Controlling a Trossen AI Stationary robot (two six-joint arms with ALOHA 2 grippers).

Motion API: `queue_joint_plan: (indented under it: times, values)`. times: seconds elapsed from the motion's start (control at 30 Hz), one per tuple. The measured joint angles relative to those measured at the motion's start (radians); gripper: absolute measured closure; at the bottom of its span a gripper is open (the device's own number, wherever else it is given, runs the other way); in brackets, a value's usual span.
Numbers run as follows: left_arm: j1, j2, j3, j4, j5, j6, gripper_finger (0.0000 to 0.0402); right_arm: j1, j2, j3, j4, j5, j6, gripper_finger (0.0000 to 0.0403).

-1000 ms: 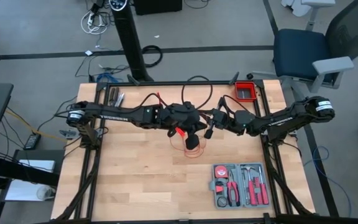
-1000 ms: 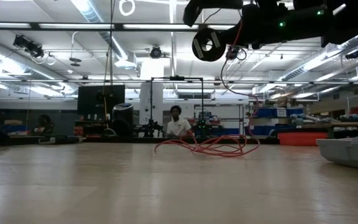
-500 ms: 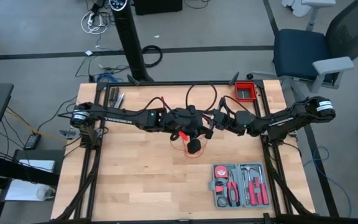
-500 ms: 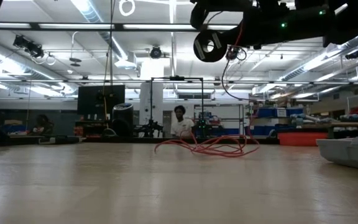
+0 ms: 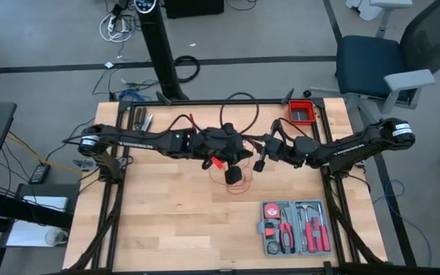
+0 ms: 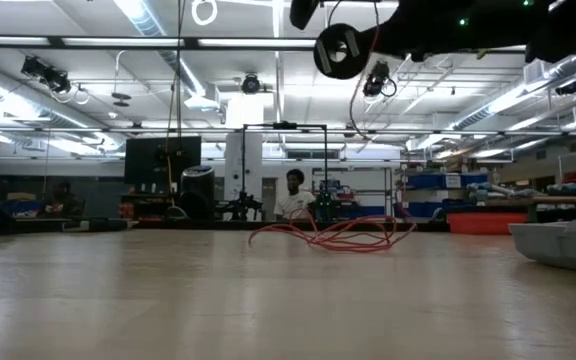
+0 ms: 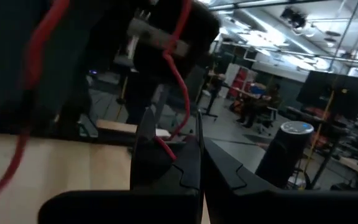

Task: Coil cords
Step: Coil the wire

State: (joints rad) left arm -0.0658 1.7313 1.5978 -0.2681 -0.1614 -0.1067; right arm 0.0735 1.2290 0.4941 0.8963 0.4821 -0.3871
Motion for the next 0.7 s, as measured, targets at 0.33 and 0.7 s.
queue_joint_plan:
  times: [0.33, 0.7]
  values:
    - [-0.001, -0.003, 0.001, 0.022, -0.003, 0.001, 0.0401, 0.008, -0.006, -0.001, -0.043, -0.045, 0.014, 0.0397]
    - [-0.006, 0.013, 0.001, 0.036, 0.014, 0.022, 0.0401, -0.027, -0.035, -0.003, -0.059, -0.195, 0.099, 0.04]
